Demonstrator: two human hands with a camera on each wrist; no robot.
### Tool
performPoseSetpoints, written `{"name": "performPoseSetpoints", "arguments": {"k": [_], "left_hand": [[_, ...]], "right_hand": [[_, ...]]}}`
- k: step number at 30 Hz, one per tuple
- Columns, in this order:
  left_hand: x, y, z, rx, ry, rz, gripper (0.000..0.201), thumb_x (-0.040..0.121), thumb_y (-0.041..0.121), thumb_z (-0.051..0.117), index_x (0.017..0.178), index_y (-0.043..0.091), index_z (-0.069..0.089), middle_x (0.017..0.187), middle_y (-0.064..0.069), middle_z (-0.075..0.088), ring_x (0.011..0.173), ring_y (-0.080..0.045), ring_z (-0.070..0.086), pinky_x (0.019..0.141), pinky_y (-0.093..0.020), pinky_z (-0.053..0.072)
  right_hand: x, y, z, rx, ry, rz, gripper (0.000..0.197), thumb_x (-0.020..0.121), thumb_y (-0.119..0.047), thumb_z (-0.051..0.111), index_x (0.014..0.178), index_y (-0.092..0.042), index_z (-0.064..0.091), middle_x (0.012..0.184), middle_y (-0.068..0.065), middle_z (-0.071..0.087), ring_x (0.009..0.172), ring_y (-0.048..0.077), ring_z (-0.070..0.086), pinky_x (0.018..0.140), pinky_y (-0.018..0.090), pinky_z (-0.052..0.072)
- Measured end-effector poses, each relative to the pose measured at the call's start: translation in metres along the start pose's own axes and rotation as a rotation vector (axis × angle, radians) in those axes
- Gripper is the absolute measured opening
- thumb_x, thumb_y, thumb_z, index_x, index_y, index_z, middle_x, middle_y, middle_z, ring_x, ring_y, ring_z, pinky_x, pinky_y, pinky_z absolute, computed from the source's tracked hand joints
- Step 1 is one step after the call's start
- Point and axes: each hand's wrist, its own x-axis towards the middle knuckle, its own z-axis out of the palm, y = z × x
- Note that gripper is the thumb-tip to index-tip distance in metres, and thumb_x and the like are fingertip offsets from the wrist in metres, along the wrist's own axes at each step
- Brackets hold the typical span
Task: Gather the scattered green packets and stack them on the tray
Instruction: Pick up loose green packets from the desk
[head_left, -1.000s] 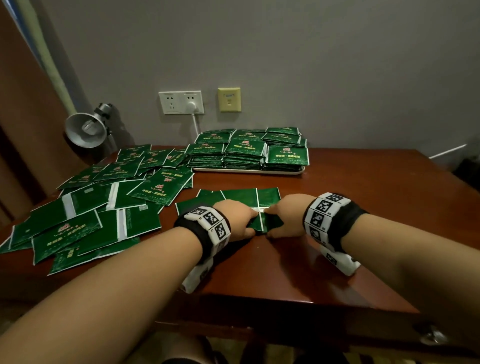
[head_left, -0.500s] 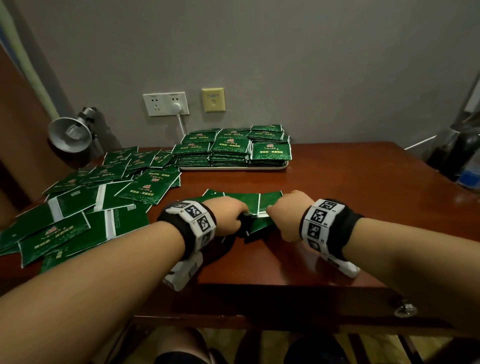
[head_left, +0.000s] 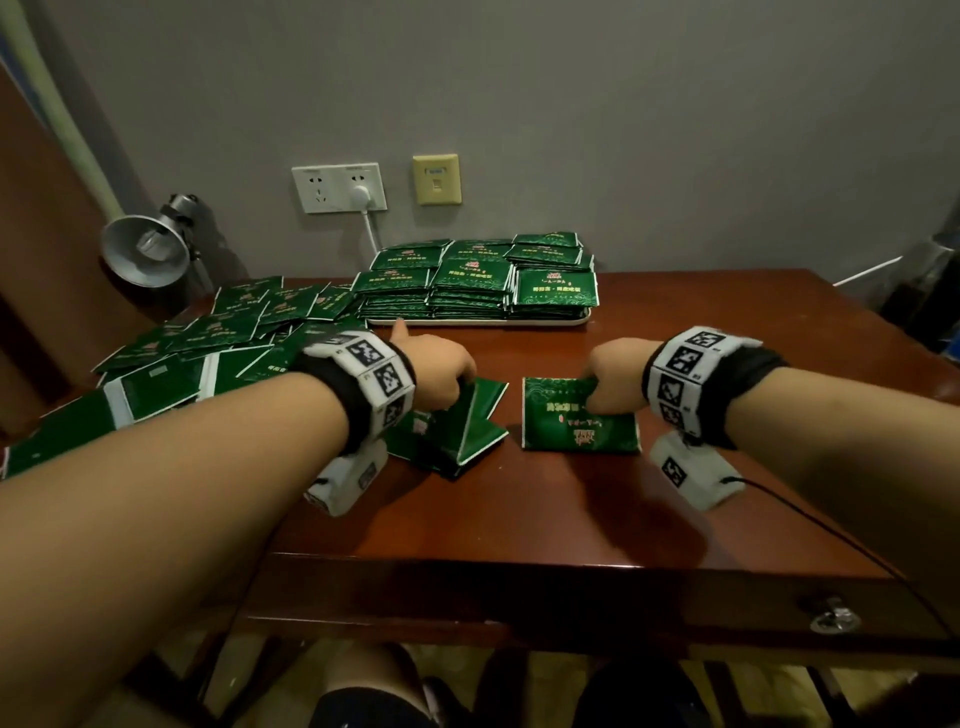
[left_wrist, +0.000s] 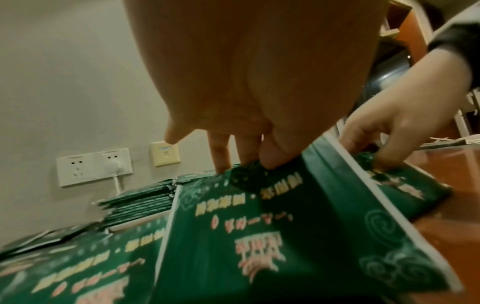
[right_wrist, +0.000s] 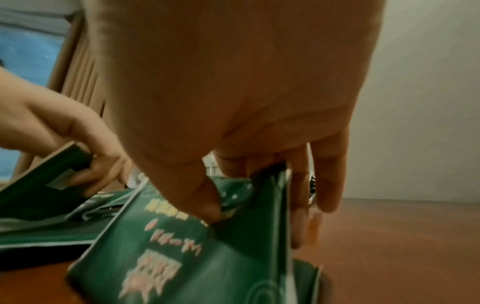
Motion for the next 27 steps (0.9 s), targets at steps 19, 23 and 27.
{"name": "performPoseSetpoints", "arguments": {"k": [19, 23, 27], "left_hand": [[0.005, 0.028, 0.048, -0.229, -0.061, 0.135, 0.019, 0.086, 0.042, 0.064, 0.082, 0.024, 0.059, 0.122, -0.007, 0.057, 0.118, -0.033, 0.048, 0.098, -0.042, 0.044], [0.006, 0.024, 0.048, -0.393, 0.156, 0.150, 0.027, 0.081, 0.036, 0.068, 0.064, 0.021, 0.054, 0.104, -0.010, 0.065, 0.106, -0.028, 0.056, 0.097, -0.038, 0.043], [0.007, 0.022, 0.057, -0.192, 0.115, -0.095, 0.073, 0.065, 0.073, 0.067, 0.114, 0.023, 0.047, 0.126, -0.007, 0.038, 0.121, -0.029, 0.036, 0.100, -0.049, 0.042]], "right_hand": [[-0.009, -0.016, 0.012, -0.054, -0.112, 0.157, 0.048, 0.099, -0.054, 0.040, 0.088, -0.012, 0.061, 0.087, 0.005, 0.061, 0.090, 0.025, 0.059, 0.085, 0.034, 0.049], [-0.018, -0.021, 0.005, -0.086, -0.138, 0.111, 0.043, 0.103, -0.037, 0.035, 0.120, -0.006, 0.061, 0.113, 0.011, 0.060, 0.108, 0.027, 0.057, 0.091, 0.033, 0.045], [-0.015, -0.015, 0.010, -0.104, -0.007, -0.090, 0.033, 0.082, -0.025, 0.062, 0.113, -0.017, 0.055, 0.115, 0.004, 0.053, 0.100, 0.021, 0.052, 0.078, 0.030, 0.049]]}}
